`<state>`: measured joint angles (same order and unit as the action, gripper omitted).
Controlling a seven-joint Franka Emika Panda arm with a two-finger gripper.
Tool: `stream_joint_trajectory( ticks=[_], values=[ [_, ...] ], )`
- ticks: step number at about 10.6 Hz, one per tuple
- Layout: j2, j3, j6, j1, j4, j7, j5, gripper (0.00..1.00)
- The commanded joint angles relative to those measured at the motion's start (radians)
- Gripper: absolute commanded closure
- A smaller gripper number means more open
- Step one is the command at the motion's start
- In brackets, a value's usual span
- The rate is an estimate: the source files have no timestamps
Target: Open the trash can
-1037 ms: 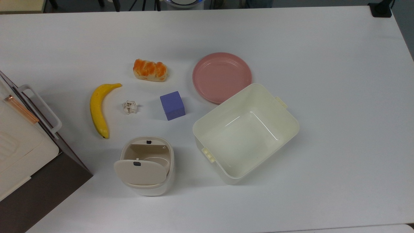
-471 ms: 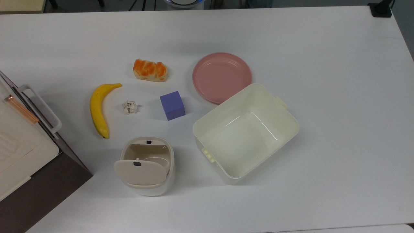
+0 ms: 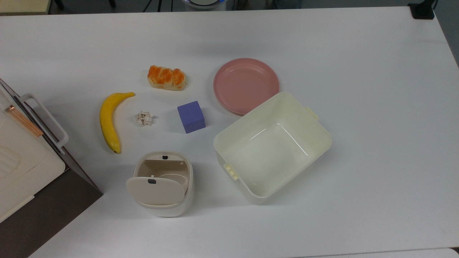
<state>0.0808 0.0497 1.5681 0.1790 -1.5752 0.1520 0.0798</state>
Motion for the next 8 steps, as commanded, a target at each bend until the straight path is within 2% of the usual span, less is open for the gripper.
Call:
stream_joint_trajectory(
  ticks=[1,3,8],
  values=[
    [0.011,-0.011,0.012,-0.003,-0.006,-0.009,0.034,0.00],
    [0.008,-0.011,0.035,-0.004,-0.014,-0.048,0.032,0.00],
    [0.005,-0.007,0.065,-0.012,-0.049,-0.046,0.028,0.00]
  ],
)
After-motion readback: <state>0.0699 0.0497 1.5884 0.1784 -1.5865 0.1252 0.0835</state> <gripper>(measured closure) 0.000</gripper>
